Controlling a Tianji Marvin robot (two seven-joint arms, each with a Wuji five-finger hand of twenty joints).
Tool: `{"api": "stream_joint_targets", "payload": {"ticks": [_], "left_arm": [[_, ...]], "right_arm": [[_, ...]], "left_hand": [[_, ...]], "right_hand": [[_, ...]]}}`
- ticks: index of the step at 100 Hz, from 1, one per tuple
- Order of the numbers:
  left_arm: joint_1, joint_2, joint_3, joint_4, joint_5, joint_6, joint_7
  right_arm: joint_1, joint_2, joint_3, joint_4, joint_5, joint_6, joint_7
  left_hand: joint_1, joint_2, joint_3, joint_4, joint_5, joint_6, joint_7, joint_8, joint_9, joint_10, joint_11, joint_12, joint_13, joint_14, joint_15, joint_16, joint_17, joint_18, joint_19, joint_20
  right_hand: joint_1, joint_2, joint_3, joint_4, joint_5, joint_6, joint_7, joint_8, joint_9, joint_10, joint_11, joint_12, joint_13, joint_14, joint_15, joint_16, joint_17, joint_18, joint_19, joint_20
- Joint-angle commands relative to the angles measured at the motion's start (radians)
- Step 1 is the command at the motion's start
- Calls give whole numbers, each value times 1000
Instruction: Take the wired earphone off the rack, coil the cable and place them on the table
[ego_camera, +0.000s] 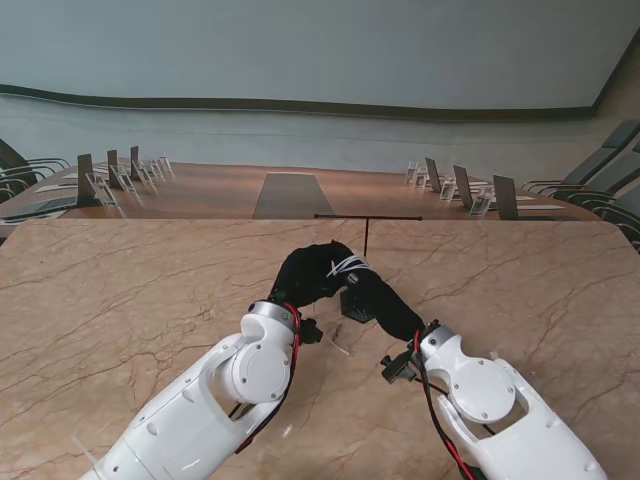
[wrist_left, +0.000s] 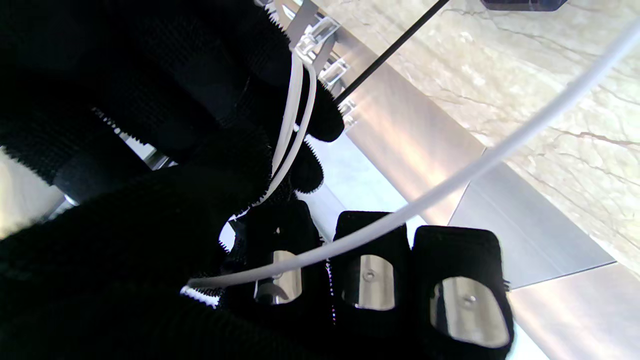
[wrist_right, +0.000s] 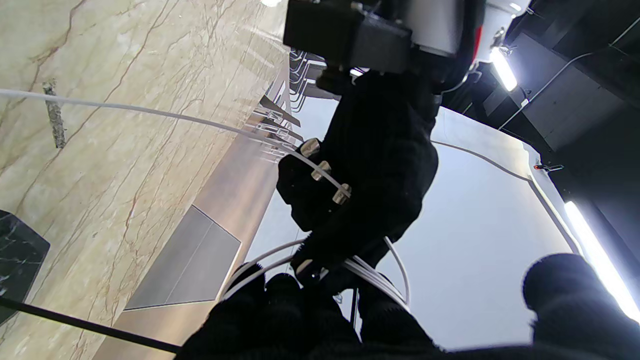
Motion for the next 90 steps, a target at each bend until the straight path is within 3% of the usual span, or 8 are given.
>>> {"api": "stream_joint_targets", "payload": {"ticks": [1, 19, 25, 53, 76, 77, 79, 90], "left_arm": [[4, -3, 9, 7, -3, 6, -11], [-7, -6, 20, 25, -5, 10, -18], [-10, -7, 23, 31, -8, 12, -18], [-24, -7, 13, 45, 4, -15, -2], [-7, 2, -31, 30, 31, -42, 27], [-5, 2, -33, 29, 31, -43, 28], [-3, 3, -37, 27, 32, -45, 30], [7, 8, -48, 18, 40, -48, 28]], "right_arm": [[5, -6, -6, -11, 3, -14, 1], [4, -6, -15, -30, 18, -30, 4], [1, -4, -19, -38, 22, -31, 8], [-41, 5, -37, -71, 30, -19, 34], [-66, 0, -29, -54, -15, -3, -3], [-66, 0, -29, -52, -19, -5, -6], [-66, -1, -28, -48, -27, -6, -12], [-65, -5, -27, -35, -31, -1, -25]], "left_hand": [[45, 14, 131, 15, 8, -71, -37, 28, -23, -116, 45, 8, -9, 43, 38, 10, 17, -14, 276, -6], [47, 16, 132, 12, 7, -70, -41, 40, -23, -117, 45, 7, -9, 43, 38, 10, 17, -14, 276, -8], [51, 19, 128, 10, 5, -68, -43, 44, -25, -114, 45, 7, -9, 43, 37, 10, 17, -14, 276, -8], [74, 12, 133, 9, 7, -71, -43, 73, -37, -85, 68, 23, -37, 55, 18, 12, -20, -8, 276, -23], [63, 18, 135, 4, 0, -77, -40, 86, -37, -106, 64, 25, -36, 53, 14, 15, -24, -6, 276, -28], [63, 18, 135, 4, 0, -76, -39, 86, -37, -107, 64, 25, -36, 53, 14, 15, -24, -6, 276, -28], [63, 17, 135, 4, 0, -75, -39, 87, -37, -107, 64, 25, -36, 52, 14, 15, -24, -6, 276, -28], [60, 19, 135, 3, 0, -74, -41, 89, -36, -109, 63, 24, -36, 51, 13, 15, -24, -5, 276, -29]], "right_hand": [[23, -22, -10, -34, 38, -15, 144, 80, 44, -104, 37, -15, -10, -49, -11, -17, -3, -44, -27, 13], [64, -32, 4, -26, 47, -9, 173, 95, 44, -104, 37, -15, -8, -50, -8, -12, -2, -45, -21, 21], [81, -28, -12, -15, 27, -8, 235, 87, 44, -104, 37, -15, -9, -48, -8, 3, -9, -45, -7, 41], [81, -31, -17, -15, 28, -3, 251, 67, 44, -102, 37, -15, -9, -47, -8, 4, -9, -44, -8, 44], [84, -35, -15, -16, 32, 5, 285, 54, 44, -107, 37, -15, -9, -51, -10, 0, -7, -48, -13, 42], [85, -35, -17, -16, 17, 6, 344, -2, 44, -107, 37, -15, -8, -51, -11, -2, -6, -47, -16, 45], [87, -34, -17, -15, 7, 8, 390, -44, 44, -106, 37, -15, -8, -50, -11, -3, -5, -47, -18, 47], [95, -39, -15, -15, 8, 10, 418, -59, 44, -109, 37, -15, -9, -51, -10, -3, -5, -48, -20, 48]]}}
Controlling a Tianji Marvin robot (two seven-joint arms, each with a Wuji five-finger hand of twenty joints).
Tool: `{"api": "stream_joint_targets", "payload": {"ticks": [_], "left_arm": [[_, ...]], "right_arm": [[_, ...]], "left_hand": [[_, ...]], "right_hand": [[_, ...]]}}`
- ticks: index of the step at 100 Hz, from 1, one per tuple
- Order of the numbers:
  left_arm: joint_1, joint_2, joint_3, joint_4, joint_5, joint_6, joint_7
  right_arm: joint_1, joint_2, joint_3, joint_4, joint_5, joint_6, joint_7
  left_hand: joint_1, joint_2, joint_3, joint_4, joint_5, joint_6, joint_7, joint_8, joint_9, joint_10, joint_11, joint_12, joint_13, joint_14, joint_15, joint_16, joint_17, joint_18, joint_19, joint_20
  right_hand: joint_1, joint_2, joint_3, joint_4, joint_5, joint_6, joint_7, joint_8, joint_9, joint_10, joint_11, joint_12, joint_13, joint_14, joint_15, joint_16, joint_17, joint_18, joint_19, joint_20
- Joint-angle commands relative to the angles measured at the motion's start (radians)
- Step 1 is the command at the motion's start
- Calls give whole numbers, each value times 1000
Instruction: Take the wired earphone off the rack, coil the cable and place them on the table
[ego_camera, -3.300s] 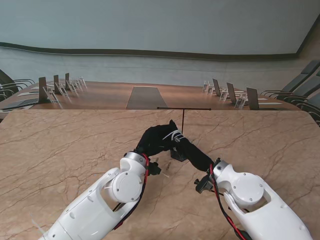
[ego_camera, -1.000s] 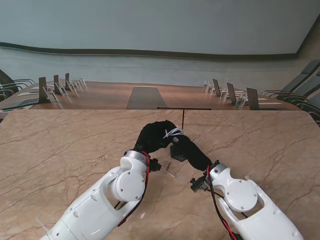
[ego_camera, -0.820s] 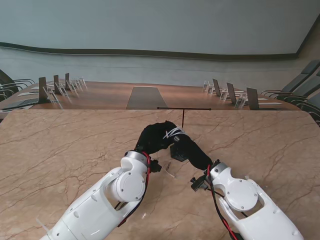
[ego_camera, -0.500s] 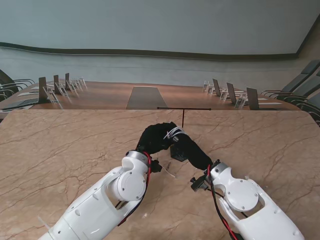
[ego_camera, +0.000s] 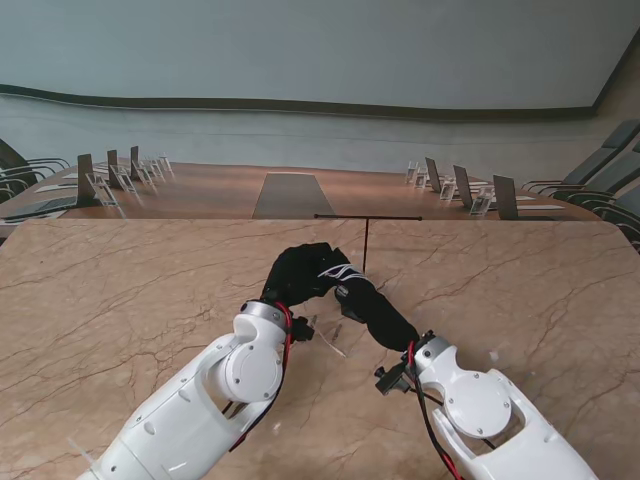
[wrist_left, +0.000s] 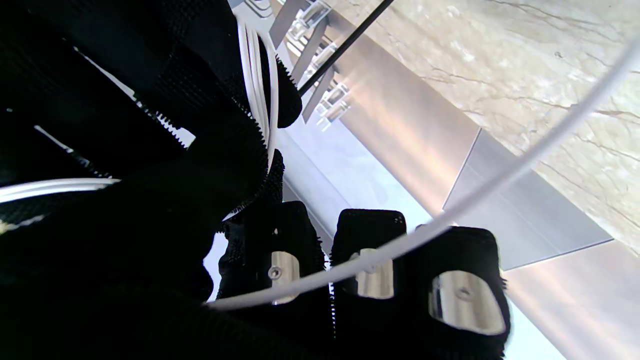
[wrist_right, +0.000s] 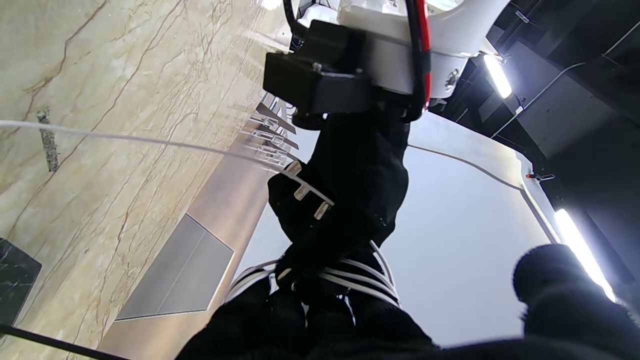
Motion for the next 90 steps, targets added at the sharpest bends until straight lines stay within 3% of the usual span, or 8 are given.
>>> {"api": "stream_joint_targets", "payload": {"ticks": [1, 9, 36, 51, 90], "left_arm": [[-1, 6, -14, -14, 0, 1, 11], [4, 6, -15, -18, -4, 2, 10], [-5, 5, 11, 1, -12, 23, -15], [-22, -1, 34, 24, -24, 37, -27], [-58, -9, 55, 76, -9, 38, -18]], "right_arm": [[-17, -6, -12, 17, 11, 3, 7], [-6, -9, -18, 31, 10, 1, -2], [42, -14, -18, 38, 21, -35, -10], [60, -10, -21, 20, 37, -47, 8], [18, 0, -21, -36, 74, -28, 48]], "left_hand": [[76, 45, 115, 29, -12, -29, -42, 42, -28, -97, 51, 24, -6, 39, 25, 15, 6, -9, 276, -5], [76, 44, 116, 30, -10, -28, -43, 42, -27, -98, 50, 24, -5, 42, 24, 15, 6, -9, 276, -6], [74, 41, 121, 31, -8, -28, -44, 47, -25, -99, 51, 22, -3, 43, 23, 14, 7, -8, 276, -10], [74, 43, 120, 31, -9, -28, -46, 50, -25, -101, 51, 22, -3, 43, 23, 14, 7, -7, 276, -10], [75, 47, 114, 29, -12, -31, -47, 57, -27, -101, 51, 22, -4, 43, 22, 14, 7, -7, 276, -11]], "right_hand": [[23, -31, -12, -15, -11, -72, 57, -20, 64, 22, 93, 34, 54, -28, 58, 13, 4, -11, 31, 27], [44, -31, -28, -15, -25, -70, 115, -29, 64, 19, 93, 34, 53, -30, 59, 17, 3, -13, 34, 31], [95, -55, -27, -9, -18, -57, 138, -51, 64, 26, 93, 34, 54, -24, 60, 15, 5, -12, 35, 32], [151, -58, -70, -2, -31, -47, 234, -86, 64, 34, 96, 38, 53, -13, 63, 36, 2, -4, 75, 38], [189, -53, -92, 0, -31, -31, 268, -122, 63, 40, 94, 35, 51, -7, 61, 36, 0, 2, 89, 15]]}}
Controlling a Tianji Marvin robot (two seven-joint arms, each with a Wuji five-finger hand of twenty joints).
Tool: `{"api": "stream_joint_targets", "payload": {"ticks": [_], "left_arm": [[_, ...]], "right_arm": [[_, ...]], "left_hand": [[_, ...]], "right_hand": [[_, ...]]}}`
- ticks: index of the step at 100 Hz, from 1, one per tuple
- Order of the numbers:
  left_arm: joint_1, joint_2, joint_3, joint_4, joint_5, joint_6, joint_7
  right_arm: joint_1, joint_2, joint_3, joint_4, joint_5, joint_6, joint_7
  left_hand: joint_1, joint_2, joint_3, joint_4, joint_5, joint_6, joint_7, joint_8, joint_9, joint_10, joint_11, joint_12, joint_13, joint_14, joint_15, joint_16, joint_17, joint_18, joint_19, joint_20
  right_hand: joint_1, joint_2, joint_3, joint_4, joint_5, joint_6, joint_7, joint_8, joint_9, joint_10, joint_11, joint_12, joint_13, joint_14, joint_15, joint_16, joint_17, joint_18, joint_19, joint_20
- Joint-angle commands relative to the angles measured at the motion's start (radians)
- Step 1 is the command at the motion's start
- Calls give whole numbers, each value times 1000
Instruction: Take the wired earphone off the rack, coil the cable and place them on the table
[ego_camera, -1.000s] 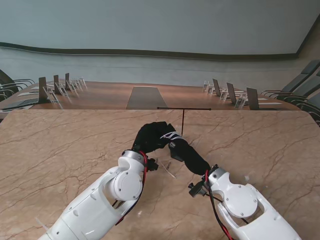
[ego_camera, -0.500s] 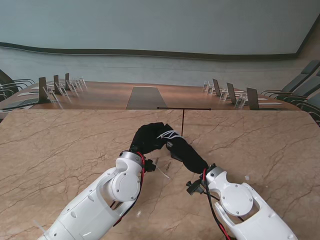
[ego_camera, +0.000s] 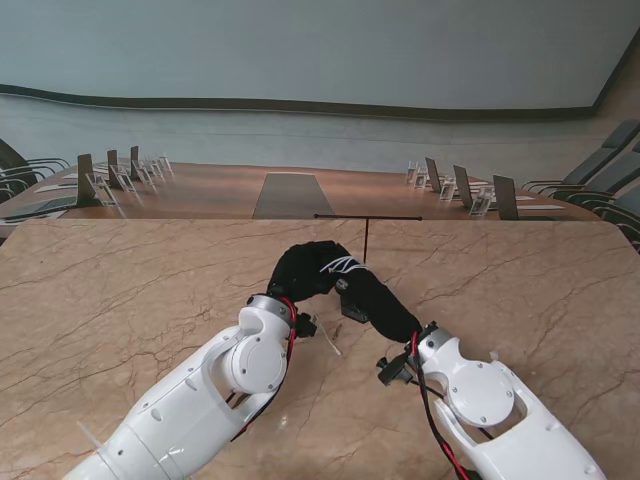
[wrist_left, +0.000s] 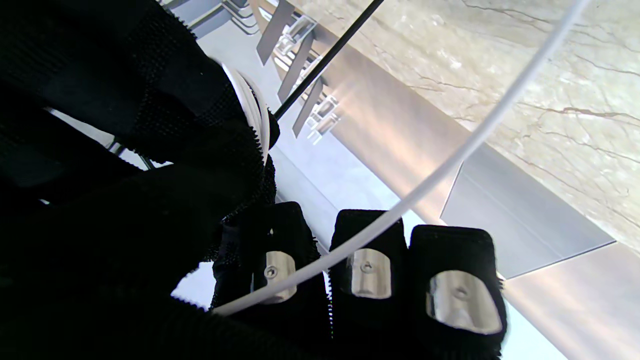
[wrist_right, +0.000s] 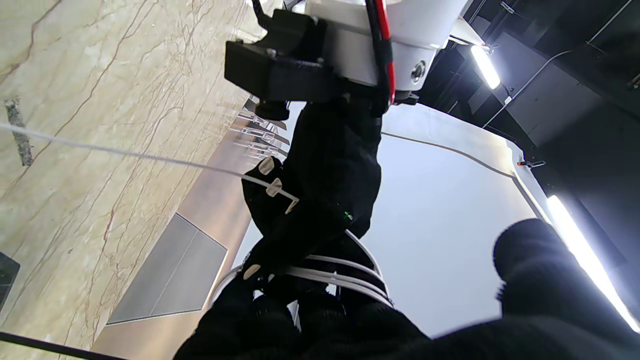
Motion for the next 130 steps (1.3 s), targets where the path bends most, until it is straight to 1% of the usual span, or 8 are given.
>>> {"api": "stream_joint_targets", "payload": {"ticks": [1, 22, 39, 47, 49, 53, 87, 130], "left_arm": [[9, -9, 1, 18, 1, 9, -6], [29, 4, -31, -14, 22, 3, -5], [54, 11, -54, -56, 23, 0, -3], [64, 11, -61, -68, 17, 0, -1], [66, 11, -63, -70, 15, 1, 0], [71, 11, -65, -75, 10, 1, 1], [76, 2, -69, -77, -9, 1, 21], [78, 15, -46, -89, -53, -3, -65]], "right_arm": [[-20, -9, -16, -57, -2, -18, 27], [-54, -13, 3, -39, -41, 3, -1], [-41, -21, 3, 14, -74, 24, -32], [-31, -28, 0, 37, -75, 28, -53], [-29, -29, -1, 43, -78, 27, -58], [-24, -31, -2, 51, -81, 28, -63], [-30, -28, -2, 56, -70, 69, -40], [2, -29, -13, 57, -51, 44, -33]], "left_hand": [[88, 34, 97, 33, 13, 8, -50, 17, -18, -85, 51, 22, -4, 42, 23, 13, 7, -9, 276, -9], [84, 33, 98, 34, 14, 8, -52, 18, -18, -90, 50, 22, -4, 42, 23, 13, 7, -8, 276, -9], [67, 18, 124, 39, 24, 12, -50, 19, -6, -98, 48, 16, 9, 43, 24, 10, 24, -5, 276, -10], [65, 16, 128, 39, 26, 13, -49, 20, -4, -99, 48, 15, 11, 44, 24, 9, 25, -4, 276, -11], [64, 13, 129, 39, 27, 14, -48, 21, -3, -99, 48, 15, 11, 46, 24, 9, 26, -3, 276, -11], [63, 13, 132, 39, 28, 15, -48, 21, -2, -99, 48, 15, 12, 48, 23, 8, 26, -1, 276, -11], [59, 11, 139, 36, 28, 17, -49, 30, 1, -104, 48, 11, 17, 49, 22, 4, 34, 3, 276, -14], [74, 63, 71, 27, 17, 27, -107, -36, -26, -85, 33, 12, -22, 54, 8, 15, -5, -3, 276, -25]], "right_hand": [[12, -13, -29, -2, -18, -119, 56, -18, 33, -52, 67, 24, 74, -147, 114, 34, 36, -112, 97, 35], [-5, -9, -39, 1, -27, -120, 27, -65, 34, -55, 67, 23, 73, -152, 109, 20, 29, -117, 82, 12], [-41, -9, -24, -3, -16, -128, -171, -152, 33, -53, 67, 23, 72, -158, 104, -25, 39, -121, 37, 4], [-55, -11, -15, -7, -5, -133, -263, -133, 33, -51, 67, 23, 72, -157, 103, -40, 46, -121, 20, -4], [-66, -14, 2, -19, 26, -134, -404, 15, 33, -50, 67, 23, 73, -156, 101, -40, 47, -121, 14, 2], [-72, -15, 7, -17, 33, -138, -456, 64, 33, -49, 67, 23, 73, -156, 102, -40, 48, -120, 12, 4], [-88, -9, 7, -12, 40, -142, -491, 82, 33, -48, 67, 23, 72, -156, 103, -42, 49, -119, 8, 2], [-93, -7, 12, -12, 41, -144, -490, 102, 33, -50, 67, 23, 73, -158, 104, -42, 49, -117, 7, 2]]}}
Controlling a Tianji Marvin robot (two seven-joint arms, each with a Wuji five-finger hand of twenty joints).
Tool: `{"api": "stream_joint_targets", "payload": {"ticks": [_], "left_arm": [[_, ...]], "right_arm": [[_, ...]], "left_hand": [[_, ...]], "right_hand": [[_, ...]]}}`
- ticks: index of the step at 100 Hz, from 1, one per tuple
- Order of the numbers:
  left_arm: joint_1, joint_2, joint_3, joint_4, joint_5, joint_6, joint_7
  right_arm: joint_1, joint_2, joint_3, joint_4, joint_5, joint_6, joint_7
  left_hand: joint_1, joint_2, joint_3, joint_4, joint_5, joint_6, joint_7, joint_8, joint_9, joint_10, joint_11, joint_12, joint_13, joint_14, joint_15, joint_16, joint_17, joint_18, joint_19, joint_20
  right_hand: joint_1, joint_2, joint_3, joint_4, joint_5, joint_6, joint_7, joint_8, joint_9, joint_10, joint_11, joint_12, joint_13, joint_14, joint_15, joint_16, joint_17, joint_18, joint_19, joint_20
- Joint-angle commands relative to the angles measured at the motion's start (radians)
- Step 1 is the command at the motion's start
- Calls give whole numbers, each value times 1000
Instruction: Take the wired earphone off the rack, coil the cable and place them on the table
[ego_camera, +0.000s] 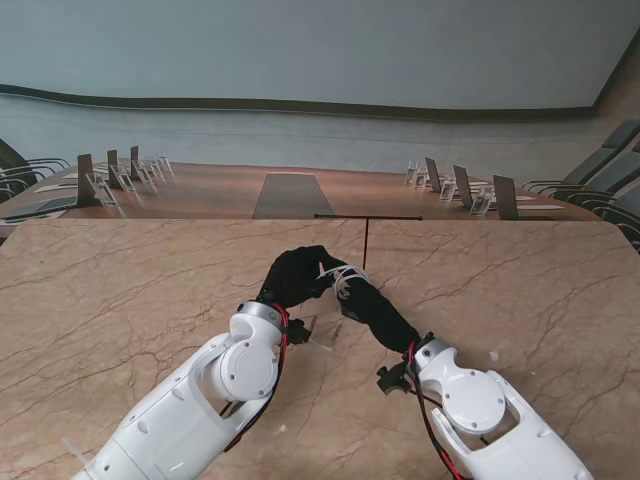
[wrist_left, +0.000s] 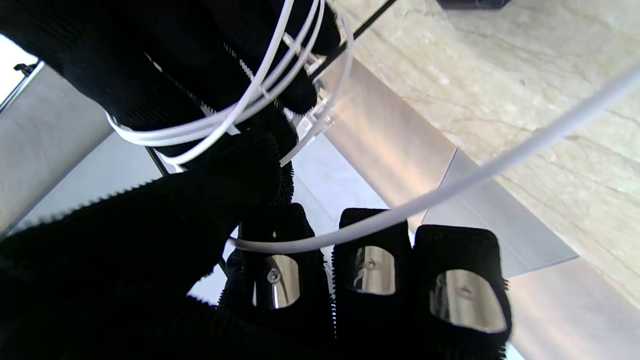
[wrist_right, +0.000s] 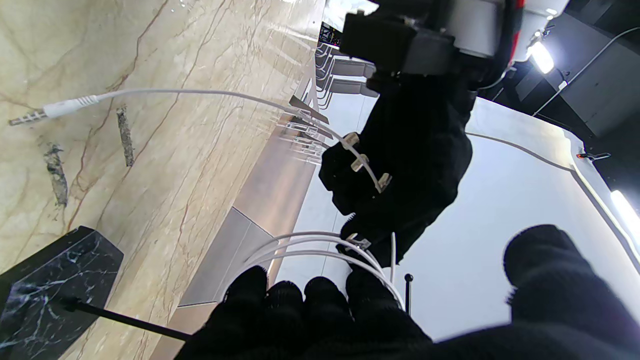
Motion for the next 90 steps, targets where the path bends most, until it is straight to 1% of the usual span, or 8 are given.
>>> {"api": "stream_joint_targets", "payload": {"ticks": [1, 15, 31, 49, 70, 77, 83, 90], "left_arm": [[11, -3, 8, -17, -7, -13, -24], [20, 17, -5, -31, -11, -46, -80], [22, 33, -7, -37, -29, -74, -138], [11, 45, 2, -34, -46, -104, -195], [16, 62, -8, -36, -56, -146, -244], [21, 66, -15, -39, -66, -155, -257], [23, 68, -19, -40, -73, -162, -265], [26, 68, -22, -42, -82, -167, -267]], "right_arm": [[6, -6, -7, -13, -3, -9, 7], [8, -4, -3, -12, -7, -13, 12], [9, -4, -4, -14, -1, -11, 14], [11, -3, -6, -17, 2, -15, 22], [17, -2, -2, -8, -5, -16, 25], [19, -1, -1, -7, -6, -16, 28], [20, 0, -1, -6, -7, -17, 30], [22, 1, -1, -3, -8, -19, 33]], "left_hand": [[42, 47, 30, 47, 34, -71, -31, -33, -30, -80, 14, 12, -14, 47, 17, 15, 2, -10, 276, -17], [-49, 108, -12, 59, 17, -49, -63, -112, -66, -36, -27, 15, -59, 54, -6, 42, -58, -12, 248, 13], [-178, 157, -57, 143, -27, 9, -213, -263, -140, 11, -77, 35, -144, 68, -50, 84, -166, -5, 169, 116], [-283, 235, -73, 239, -42, 36, -320, -250, -197, 42, -130, 51, -212, 78, -111, 126, -259, 6, 76, 236], [-345, 350, -118, 297, -50, 51, -375, -239, -238, 76, -175, 62, -267, 91, -159, 152, -335, 14, 8, 304], [-356, 387, -137, 298, -48, 57, -388, -243, -245, 90, -184, 63, -280, 103, -167, 157, -356, 21, -5, 319], [-384, 475, -233, 350, -39, 68, -414, -244, -249, 99, -193, 68, -287, 110, -174, 168, -365, 29, -22, 351], [-378, 500, -308, 363, -30, 81, -435, -253, -250, 111, -197, 69, -290, 119, -176, 172, -374, 40, -31, 368]], "right_hand": [[-38, -7, 10, -12, 30, -80, 46, 46, 3, -4, 1, -2, 21, -17, 10, -15, -3, -21, 1, 16], [-40, -7, 11, -12, 29, -81, 48, 57, 3, -6, 1, -2, 21, -16, 10, -14, -3, -20, 2, 17], [-41, -7, 11, -13, 27, -81, 52, 73, 3, -7, 1, -2, 21, -16, 11, -13, -3, -20, 2, 18], [-43, -4, 11, -13, 26, -83, 53, 91, 3, -7, 1, -2, 21, -16, 11, -11, -4, -19, 3, 19], [-42, -5, 12, -13, 27, -83, 56, 109, 3, -7, 1, -2, 21, -16, 12, -8, -4, -18, 4, 21], [-42, -4, 12, -13, 28, -83, 59, 117, 3, -7, 1, -2, 21, -17, 12, -7, -4, -18, 6, 22], [-42, -4, 12, -13, 29, -84, 61, 123, 3, -8, 1, -2, 21, -17, 12, -6, -5, -18, 7, 23], [-43, -4, 11, -13, 28, -84, 63, 128, 3, -7, 1, -2, 21, -15, 12, -4, -5, -17, 8, 24]]}}
